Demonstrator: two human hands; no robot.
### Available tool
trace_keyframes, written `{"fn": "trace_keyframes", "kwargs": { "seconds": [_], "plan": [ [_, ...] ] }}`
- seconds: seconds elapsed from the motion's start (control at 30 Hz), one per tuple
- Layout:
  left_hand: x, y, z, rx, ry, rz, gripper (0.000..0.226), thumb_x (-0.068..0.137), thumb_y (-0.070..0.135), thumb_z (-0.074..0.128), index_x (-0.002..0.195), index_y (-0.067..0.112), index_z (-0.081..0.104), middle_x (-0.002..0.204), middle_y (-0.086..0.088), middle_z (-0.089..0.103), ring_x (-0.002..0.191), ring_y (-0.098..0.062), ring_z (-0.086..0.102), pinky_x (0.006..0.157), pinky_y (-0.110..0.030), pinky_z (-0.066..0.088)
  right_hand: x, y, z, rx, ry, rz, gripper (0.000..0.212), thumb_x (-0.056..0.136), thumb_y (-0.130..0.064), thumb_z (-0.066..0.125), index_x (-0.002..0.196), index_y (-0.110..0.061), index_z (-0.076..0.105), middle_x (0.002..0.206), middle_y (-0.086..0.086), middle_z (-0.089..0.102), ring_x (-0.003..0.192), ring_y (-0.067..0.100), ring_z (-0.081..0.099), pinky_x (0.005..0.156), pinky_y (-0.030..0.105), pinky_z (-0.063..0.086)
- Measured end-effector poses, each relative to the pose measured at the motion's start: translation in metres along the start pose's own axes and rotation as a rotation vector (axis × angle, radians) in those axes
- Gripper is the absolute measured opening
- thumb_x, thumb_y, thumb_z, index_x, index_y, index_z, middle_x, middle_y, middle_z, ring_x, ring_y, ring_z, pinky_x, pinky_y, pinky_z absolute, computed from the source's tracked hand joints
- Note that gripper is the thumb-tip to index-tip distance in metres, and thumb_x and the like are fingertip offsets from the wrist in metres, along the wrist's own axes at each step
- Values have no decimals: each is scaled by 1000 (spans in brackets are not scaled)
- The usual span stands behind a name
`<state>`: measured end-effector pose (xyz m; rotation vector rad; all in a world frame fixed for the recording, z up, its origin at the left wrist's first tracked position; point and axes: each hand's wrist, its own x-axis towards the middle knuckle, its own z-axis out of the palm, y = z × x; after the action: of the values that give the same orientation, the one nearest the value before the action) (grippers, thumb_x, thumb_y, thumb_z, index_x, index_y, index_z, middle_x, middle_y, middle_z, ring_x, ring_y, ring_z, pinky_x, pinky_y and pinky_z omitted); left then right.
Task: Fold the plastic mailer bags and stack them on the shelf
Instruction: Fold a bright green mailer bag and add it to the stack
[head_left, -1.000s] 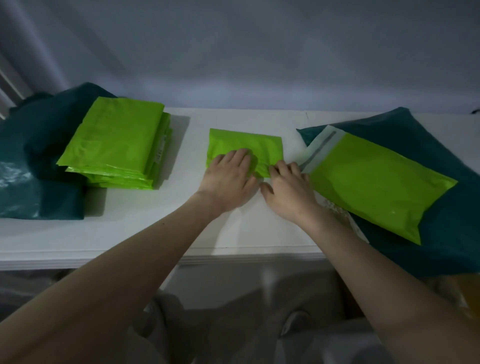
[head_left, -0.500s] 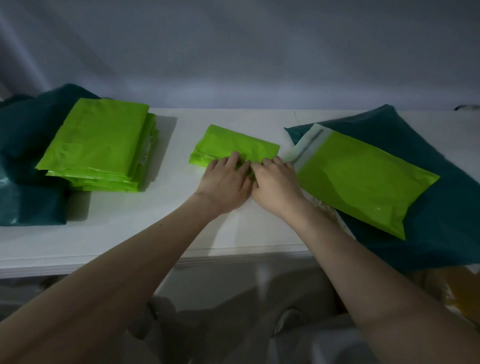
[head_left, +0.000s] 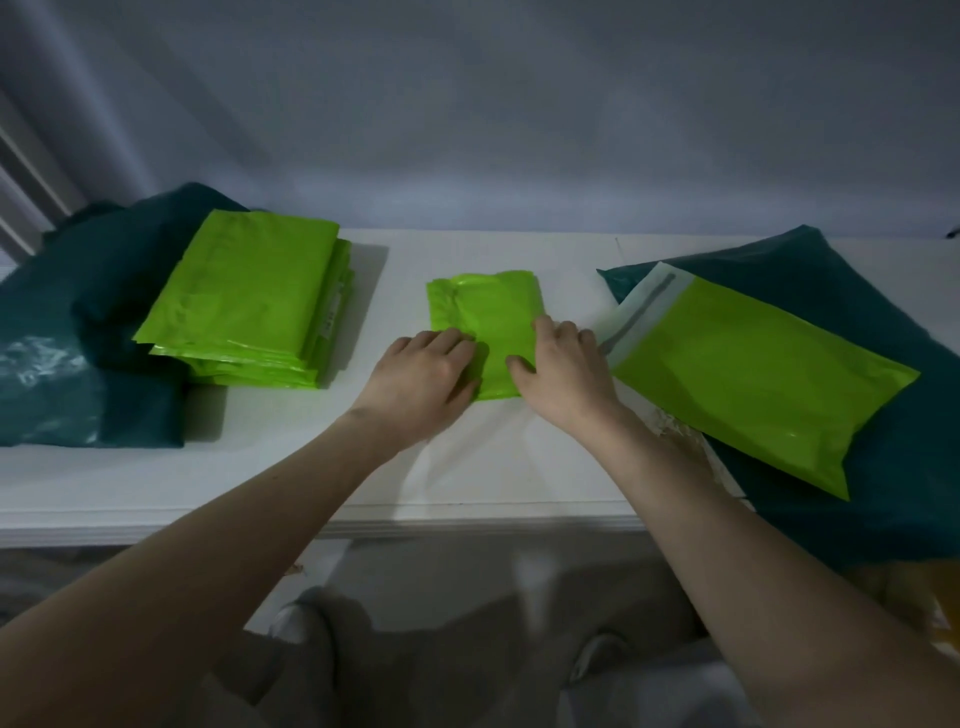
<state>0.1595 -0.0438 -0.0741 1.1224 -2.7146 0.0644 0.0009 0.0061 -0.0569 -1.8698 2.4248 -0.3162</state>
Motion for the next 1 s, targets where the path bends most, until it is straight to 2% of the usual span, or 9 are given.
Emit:
{"fn": "trace_keyframes", "kwargs": {
  "seconds": [0.07, 0.2, 0.3, 0.4, 0.57, 0.67, 0.73, 0.87, 1.0],
  "plan": [
    [-1, -1, -1, -36, 15, -34, 31, 82, 35, 55, 101, 10, 55, 103, -8, 57, 93, -33, 57, 76, -38, 42, 2, -5, 3, 57, 1, 13, 53, 92, -37, 48, 132, -3, 36, 126, 21, 48, 119, 37, 42, 91, 41, 39],
    [0, -2, -7, -166, 37, -210, 56, 78, 51, 51, 122, 16, 46, 124, -6, 44, 114, -28, 46, 92, -38, 38, 8, -13, 7, 279, 15, 122, 59, 88, -36, 57, 130, 0, 35, 126, 22, 48, 118, 38, 45, 93, 41, 39],
    [5, -6, -6, -247, 3, -382, 57, 89, 46, 48, 134, 14, 36, 138, -10, 39, 128, -29, 36, 103, -39, 32, 12, -17, 6, 501, 14, 239, 55, 87, -32, 60, 125, -1, 37, 124, 23, 49, 114, 40, 49, 93, 42, 43],
    [9, -8, -4, -334, -77, -479, 54, 96, 41, 39, 139, 11, 29, 142, -13, 39, 131, -30, 33, 105, -39, 29, 14, -18, 4, 607, -5, 305, 52, 87, -29, 61, 125, -3, 37, 126, 22, 47, 113, 38, 52, 91, 39, 43],
    [16, -13, -2, -466, -68, -488, 52, 96, 36, 42, 140, 12, 31, 141, -12, 41, 130, -30, 35, 105, -38, 31, 17, -18, 6, 675, -34, 266, 54, 88, -25, 60, 135, -14, 36, 131, 20, 44, 114, 34, 52, 93, 34, 41],
    [19, -12, -3, -529, -8, -476, 50, 94, 33, 49, 138, 15, 35, 138, -11, 43, 126, -31, 40, 104, -39, 34, 17, -15, 8, 659, -16, 218, 53, 86, -22, 62, 135, -15, 42, 133, 18, 45, 115, 30, 52, 92, 29, 40],
    [21, -11, -6, -598, 45, -468, 48, 92, 28, 54, 137, 17, 40, 135, -10, 44, 123, -28, 45, 102, -32, 35, 17, -14, 6, 658, -12, 219, 51, 86, -21, 63, 134, -14, 46, 132, 18, 44, 115, 30, 53, 93, 27, 40],
    [24, -13, -17, -618, 145, -438, 46, 88, 18, 60, 132, 12, 50, 135, -11, 47, 124, -24, 46, 99, -15, 26, 18, -16, -2, 661, 30, 193, 51, 86, -20, 63, 134, -11, 47, 130, 18, 42, 117, 30, 50, 95, 25, 37],
    [23, -18, -32, -599, 227, -418, 48, 86, 14, 60, 133, 5, 50, 140, -12, 42, 130, -24, 41, 103, -16, 23, 21, -27, -10, 669, 88, 130, 54, 87, -17, 62, 137, -4, 45, 134, 18, 40, 124, 26, 45, 95, 15, 27]
  ]
}}
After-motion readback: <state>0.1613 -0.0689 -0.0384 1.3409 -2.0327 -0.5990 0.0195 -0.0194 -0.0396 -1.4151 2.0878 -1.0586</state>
